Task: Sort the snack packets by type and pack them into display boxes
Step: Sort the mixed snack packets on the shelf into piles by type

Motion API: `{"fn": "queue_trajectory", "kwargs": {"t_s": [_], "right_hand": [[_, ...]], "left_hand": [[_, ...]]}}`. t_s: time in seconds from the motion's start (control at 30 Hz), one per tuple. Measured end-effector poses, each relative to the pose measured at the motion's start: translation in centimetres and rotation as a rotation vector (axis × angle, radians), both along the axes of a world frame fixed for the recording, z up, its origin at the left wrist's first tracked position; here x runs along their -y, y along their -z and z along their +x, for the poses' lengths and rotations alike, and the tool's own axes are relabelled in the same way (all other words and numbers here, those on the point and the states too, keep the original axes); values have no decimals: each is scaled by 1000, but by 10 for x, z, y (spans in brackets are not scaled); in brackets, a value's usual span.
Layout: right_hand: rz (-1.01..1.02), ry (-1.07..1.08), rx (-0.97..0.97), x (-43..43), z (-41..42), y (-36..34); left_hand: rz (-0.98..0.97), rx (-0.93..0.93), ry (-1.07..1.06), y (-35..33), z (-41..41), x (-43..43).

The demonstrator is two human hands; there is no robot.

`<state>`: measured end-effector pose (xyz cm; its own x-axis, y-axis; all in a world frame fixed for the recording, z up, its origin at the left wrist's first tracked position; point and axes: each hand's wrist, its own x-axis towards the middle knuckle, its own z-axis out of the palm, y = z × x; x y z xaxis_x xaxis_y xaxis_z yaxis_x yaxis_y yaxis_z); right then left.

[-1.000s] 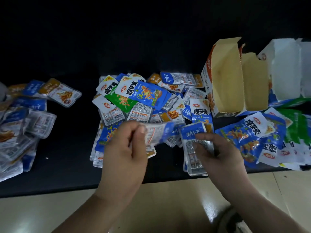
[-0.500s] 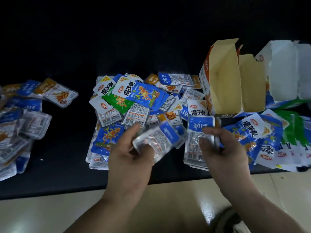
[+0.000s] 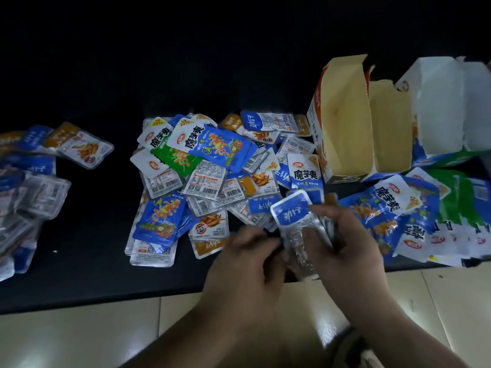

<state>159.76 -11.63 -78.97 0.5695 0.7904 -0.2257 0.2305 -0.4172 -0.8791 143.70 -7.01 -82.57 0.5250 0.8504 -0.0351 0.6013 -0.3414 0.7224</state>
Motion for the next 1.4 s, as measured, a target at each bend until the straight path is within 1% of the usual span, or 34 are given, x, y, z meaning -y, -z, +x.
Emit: {"fn": "queue_trajectory", "kwargs": {"t_s": [0.07,0.1,0.17,0.23,0.37,0.5,0.6,0.63,0.7,0.77,0.8,0.93,1.0,1.1,1.2,1.27,1.33,1.4], "right_hand": [[-2,43,10,4,9,3],[-4,64,3,6,13,4],[-11,76,5,9,21,6],[-17,77,14,12,28,9],[-47,109,21,11,38,19],[-67,99,38,9,38,24],[-93,78,79,9,37,32],[-97,72,91,10,36,34],[-103,58,123,10,36,36],[-94,49,138,9,36,37],[-88,42,148,8,37,37],[-110,8,217,7,41,39],[-63,21,255,9,41,35],[96,27,327,13,37,25],[191,8,426,12,35,16],[200,-31,403,9,31,17],[176,-97,314,7,18,24],[143,-152,312,8,5,38]], "left_hand": [[198,-202,74,11,-2,-14],[248,-288,100,16,-2,-19],[283,-426,117,25,3,-20],[297,-511,132,35,9,-11],[363,-562,176,39,6,11],[442,-495,238,32,-3,26],[462,-374,182,23,-3,9],[457,-366,157,23,-2,0],[412,-425,129,25,2,-12],[373,-493,133,31,6,-9],[365,-496,142,35,7,-3],[362,-352,189,41,1,20],[372,-313,194,42,-2,18],[367,-238,171,40,1,1],[362,-239,152,40,6,-3],[335,-220,130,42,7,-2],[272,-128,135,40,5,-2],[186,-23,80,35,-2,-2]]}}
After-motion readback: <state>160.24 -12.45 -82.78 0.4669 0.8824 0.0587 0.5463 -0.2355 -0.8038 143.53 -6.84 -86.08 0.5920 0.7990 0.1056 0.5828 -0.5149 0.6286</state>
